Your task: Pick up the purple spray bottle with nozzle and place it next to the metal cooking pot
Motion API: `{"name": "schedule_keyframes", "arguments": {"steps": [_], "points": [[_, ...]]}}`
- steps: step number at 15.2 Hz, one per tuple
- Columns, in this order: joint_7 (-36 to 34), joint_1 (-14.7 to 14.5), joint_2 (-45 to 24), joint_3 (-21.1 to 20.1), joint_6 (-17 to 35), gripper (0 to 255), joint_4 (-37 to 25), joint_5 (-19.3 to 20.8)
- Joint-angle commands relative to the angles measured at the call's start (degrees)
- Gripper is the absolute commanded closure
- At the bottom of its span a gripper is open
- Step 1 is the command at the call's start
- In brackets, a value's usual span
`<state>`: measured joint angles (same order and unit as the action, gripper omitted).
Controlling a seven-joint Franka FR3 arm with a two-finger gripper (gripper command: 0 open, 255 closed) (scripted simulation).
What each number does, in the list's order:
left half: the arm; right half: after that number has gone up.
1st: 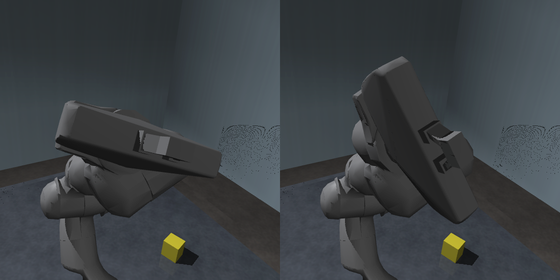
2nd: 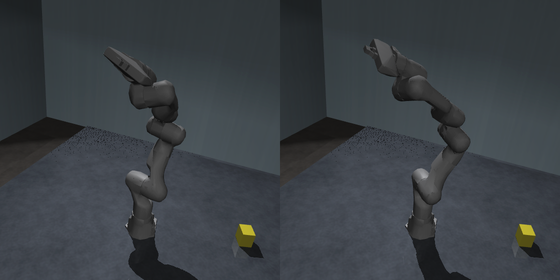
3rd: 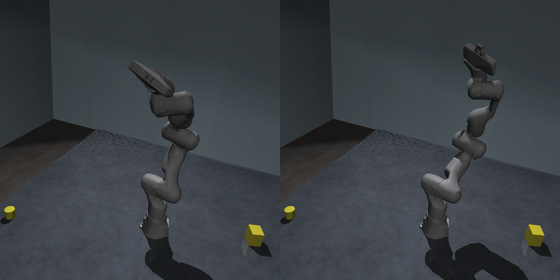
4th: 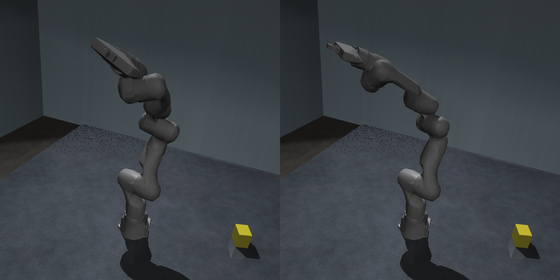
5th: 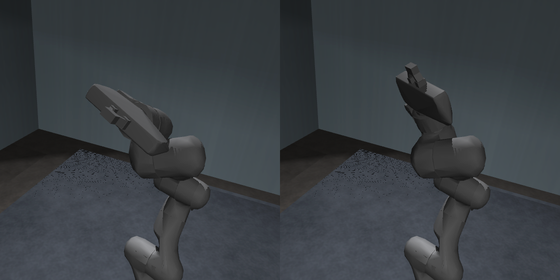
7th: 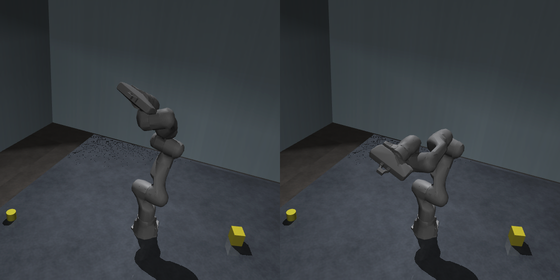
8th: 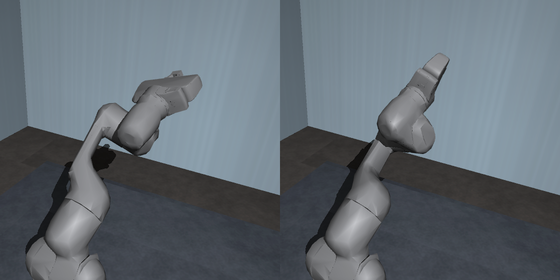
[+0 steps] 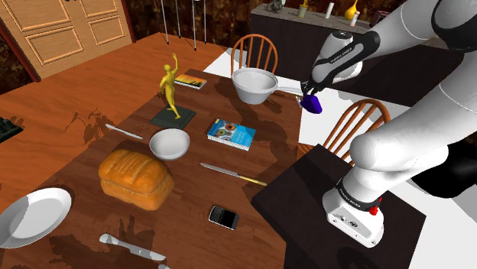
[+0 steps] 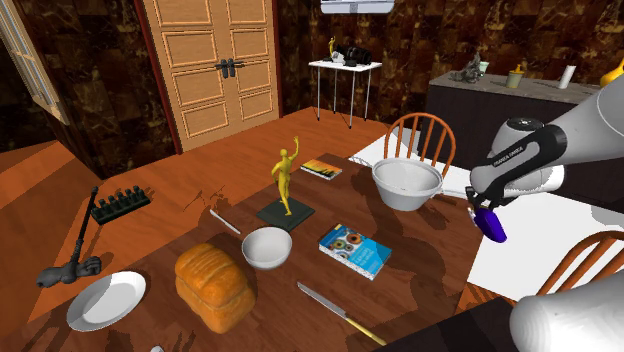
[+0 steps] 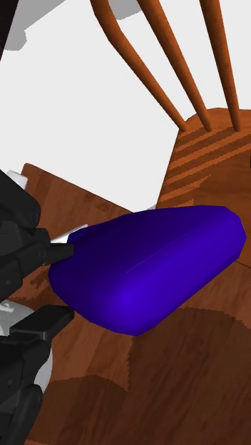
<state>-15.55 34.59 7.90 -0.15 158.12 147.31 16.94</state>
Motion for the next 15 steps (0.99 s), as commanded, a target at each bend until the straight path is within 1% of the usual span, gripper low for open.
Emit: {"name": "schedule_keyframes", "arguments": {"steps": [1, 8, 11, 15], "points": [[-0.8, 0.4, -1.3, -0.1, 1.7, 255, 0.4, 1.0], [-5.7, 1.8, -6.4, -0.3, 7.5, 255, 1.1, 6.7], [-8.8, 2.2, -8.9, -0.1, 9.8, 255, 1.1, 10.2], [-14.0, 2.1, -12.3, 1.1, 12.6, 255, 0.6, 16.2]]}}
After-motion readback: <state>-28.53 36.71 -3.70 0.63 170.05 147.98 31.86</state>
